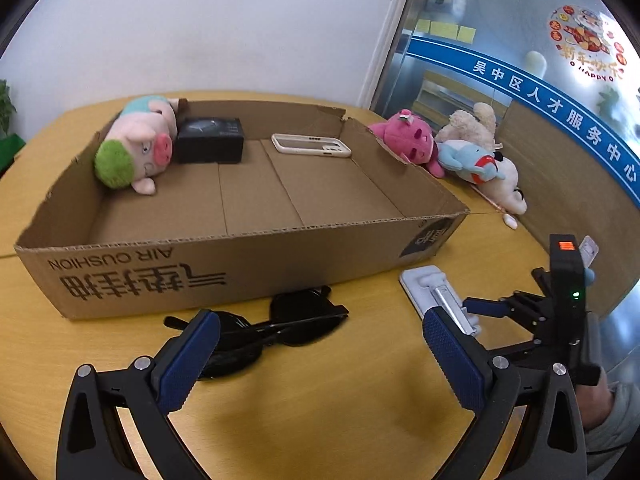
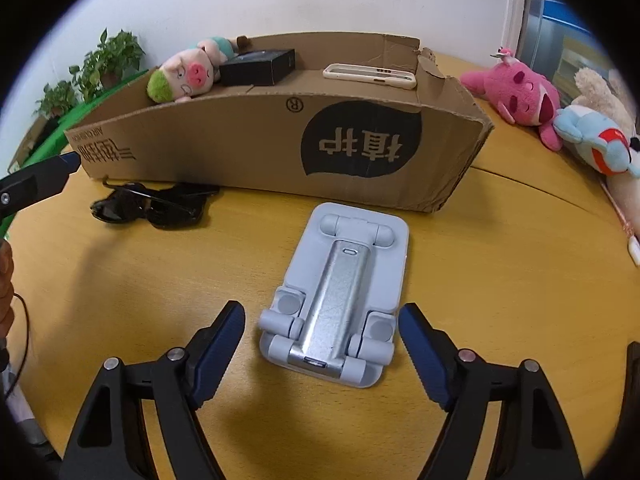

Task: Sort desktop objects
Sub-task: 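Move the right gripper down to the white phone stand, then grasp the white phone stand with the right gripper and lift it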

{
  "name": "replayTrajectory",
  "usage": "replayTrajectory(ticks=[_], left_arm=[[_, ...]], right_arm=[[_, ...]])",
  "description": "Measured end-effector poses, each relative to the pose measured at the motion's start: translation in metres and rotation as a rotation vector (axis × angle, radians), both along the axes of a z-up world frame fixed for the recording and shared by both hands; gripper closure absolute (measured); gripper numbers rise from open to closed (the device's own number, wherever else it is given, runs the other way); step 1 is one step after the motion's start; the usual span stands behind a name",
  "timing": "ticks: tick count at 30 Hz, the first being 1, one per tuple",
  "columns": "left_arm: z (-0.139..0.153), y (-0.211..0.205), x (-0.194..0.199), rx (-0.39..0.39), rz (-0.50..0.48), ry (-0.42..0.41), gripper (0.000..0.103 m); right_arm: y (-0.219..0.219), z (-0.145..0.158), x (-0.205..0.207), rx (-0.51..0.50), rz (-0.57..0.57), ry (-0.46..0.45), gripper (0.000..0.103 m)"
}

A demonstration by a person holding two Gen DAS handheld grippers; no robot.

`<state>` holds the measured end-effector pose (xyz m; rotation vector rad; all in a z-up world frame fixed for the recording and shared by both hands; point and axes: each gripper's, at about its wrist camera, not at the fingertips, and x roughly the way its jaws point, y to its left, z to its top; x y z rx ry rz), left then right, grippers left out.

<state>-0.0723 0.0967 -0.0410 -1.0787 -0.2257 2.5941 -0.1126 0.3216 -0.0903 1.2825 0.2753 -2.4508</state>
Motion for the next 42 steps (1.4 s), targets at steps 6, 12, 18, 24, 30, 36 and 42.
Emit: replayTrajectory(ticks=[6,12,18,24,30,36,42], left_arm=[[-0.005,-0.002,-0.004,0.019,0.012,-0.043,0.0],[-0.014,0.014,-0.007,0.034,-0.009,-0.099,0.0],[-0.029,0.037,-0.006,0.127,-0.079,-0.197,0.001],[-0.043,0.052,-0.004,0.096,-0.059,-0.277,0.01],[-0.052,0.067,0.001,0.013,-0.066,-0.281,0.03],[-0.052,0.077,0.007,-0.084,-0.042,-0.252,0.041],[-0.046,0.073,0.011,-0.087,-0.037,-0.222,0.043]], right_arm=[[-0.004,-0.003,0.0,-0.004,0.015,-0.004,0.033],[-0.031,-0.003,0.022,-0.034,0.095,-0.008,0.033],[-0.045,-0.002,0.046,-0.127,0.163,-0.041,0.033],[-0.051,-0.001,0.061,-0.128,0.193,-0.037,0.033],[-0.055,0.0,0.065,-0.13,0.211,-0.039,0.033],[-0.064,0.001,0.074,-0.1,0.215,-0.029,0.033],[-0.069,0.006,0.081,-0.082,0.197,-0.005,0.034]])
